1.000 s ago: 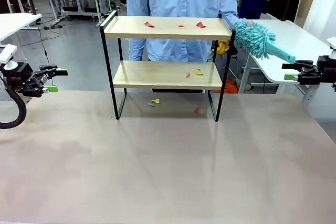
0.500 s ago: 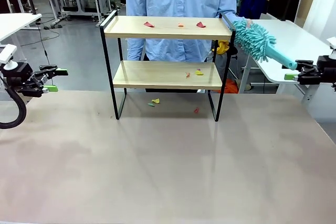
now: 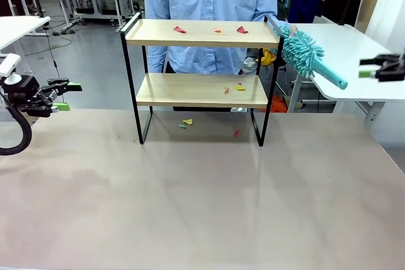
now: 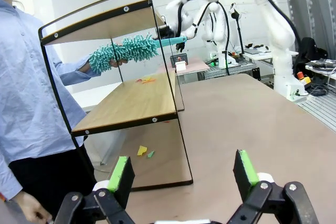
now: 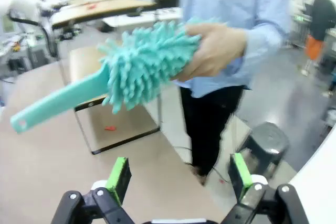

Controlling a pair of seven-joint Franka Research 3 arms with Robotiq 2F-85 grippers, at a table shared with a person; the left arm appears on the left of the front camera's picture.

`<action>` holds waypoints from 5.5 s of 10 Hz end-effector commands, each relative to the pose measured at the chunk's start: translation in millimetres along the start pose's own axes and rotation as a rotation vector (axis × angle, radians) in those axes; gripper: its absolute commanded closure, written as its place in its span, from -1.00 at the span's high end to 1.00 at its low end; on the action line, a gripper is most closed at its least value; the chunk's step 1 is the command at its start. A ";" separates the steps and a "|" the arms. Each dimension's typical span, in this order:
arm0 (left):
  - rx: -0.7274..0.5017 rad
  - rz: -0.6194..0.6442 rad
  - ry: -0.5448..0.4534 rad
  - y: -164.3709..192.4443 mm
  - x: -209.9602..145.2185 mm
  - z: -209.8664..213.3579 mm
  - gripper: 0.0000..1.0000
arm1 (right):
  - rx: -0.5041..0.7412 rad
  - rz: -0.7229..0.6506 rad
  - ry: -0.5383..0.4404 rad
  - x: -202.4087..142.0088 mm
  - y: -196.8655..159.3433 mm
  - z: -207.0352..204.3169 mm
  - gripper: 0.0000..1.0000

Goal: Clean the shelf.
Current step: Pick up the Duster handed by the human, then clean the specific section of the Shelf indicated by the human with the Duster.

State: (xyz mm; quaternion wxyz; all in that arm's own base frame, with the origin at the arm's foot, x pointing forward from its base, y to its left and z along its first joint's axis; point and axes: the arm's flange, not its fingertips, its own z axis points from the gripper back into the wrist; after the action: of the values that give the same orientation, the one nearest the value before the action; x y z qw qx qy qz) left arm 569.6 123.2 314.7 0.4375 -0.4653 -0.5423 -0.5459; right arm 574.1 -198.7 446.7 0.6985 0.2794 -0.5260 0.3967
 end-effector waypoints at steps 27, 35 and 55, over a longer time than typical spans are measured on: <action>-0.004 -0.003 0.000 0.2 2.9 -0.3 1.00 | -0.642 -0.418 0.715 167.9 242.1 -151.3 1.00; -0.004 -0.003 0.000 0.2 2.9 -0.3 1.00 | -0.689 -0.414 0.735 143.1 235.8 -165.2 -0.26; -0.004 -0.003 0.000 0.2 2.9 -0.3 1.00 | -0.733 -0.434 0.738 140.1 218.4 -146.4 -1.00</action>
State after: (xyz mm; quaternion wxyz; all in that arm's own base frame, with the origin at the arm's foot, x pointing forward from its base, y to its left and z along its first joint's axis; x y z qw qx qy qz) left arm 569.5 123.3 314.3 0.4376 -0.4655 -0.5422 -0.5457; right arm 483.1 73.7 529.0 0.9550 -0.0325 -0.2779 0.0981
